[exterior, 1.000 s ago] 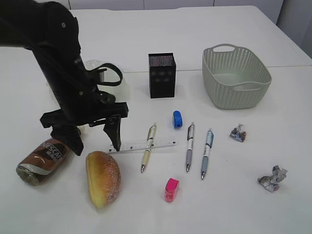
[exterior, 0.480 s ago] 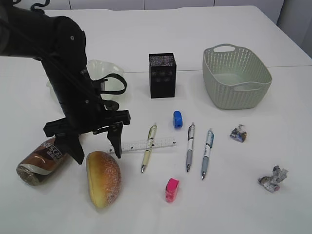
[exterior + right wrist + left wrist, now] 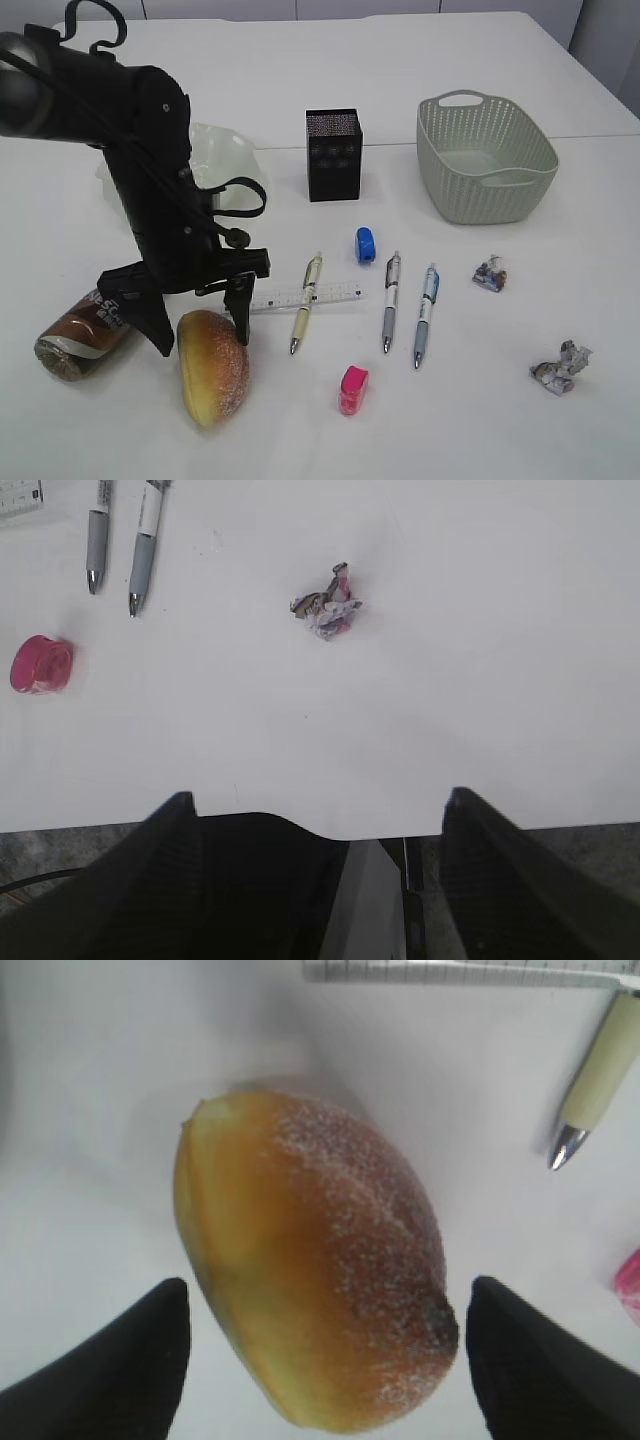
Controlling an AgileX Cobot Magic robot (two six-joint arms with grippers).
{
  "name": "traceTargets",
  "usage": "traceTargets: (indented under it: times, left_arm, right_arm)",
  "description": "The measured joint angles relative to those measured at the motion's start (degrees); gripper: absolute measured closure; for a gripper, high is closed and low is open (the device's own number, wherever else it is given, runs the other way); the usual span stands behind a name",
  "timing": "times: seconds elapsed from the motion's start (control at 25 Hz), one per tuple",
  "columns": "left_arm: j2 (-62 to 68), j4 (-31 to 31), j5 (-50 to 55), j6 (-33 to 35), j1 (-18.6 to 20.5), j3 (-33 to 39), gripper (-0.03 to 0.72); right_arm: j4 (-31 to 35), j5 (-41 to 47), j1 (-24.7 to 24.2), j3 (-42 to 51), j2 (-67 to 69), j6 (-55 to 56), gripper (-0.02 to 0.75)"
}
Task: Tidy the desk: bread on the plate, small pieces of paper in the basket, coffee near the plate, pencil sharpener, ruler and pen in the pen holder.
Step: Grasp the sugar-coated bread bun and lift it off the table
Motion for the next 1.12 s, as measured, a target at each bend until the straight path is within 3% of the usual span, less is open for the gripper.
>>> traceTargets:
  times: [0.84,0.96,1.12]
  left_arm:
    - [4.7,-0.3,-0.4,0.0,0.0,-0.4,0.104]
    - [4.7,-0.3,-0.3,0.0,0.0,-0.5,0.141]
    - [4.7,0.2,0.9,0.0,0.0,-0.4,0.273]
  right_arm:
    - [0.0,-0.4,0.0,0.0,0.3,-0.1,0.164]
    - [0.0,-0.4,0.0,0.0,0.3,-0.3,0.164]
    - [0.0,-0.6,0.0,0.0,0.3,-0.3,0.164]
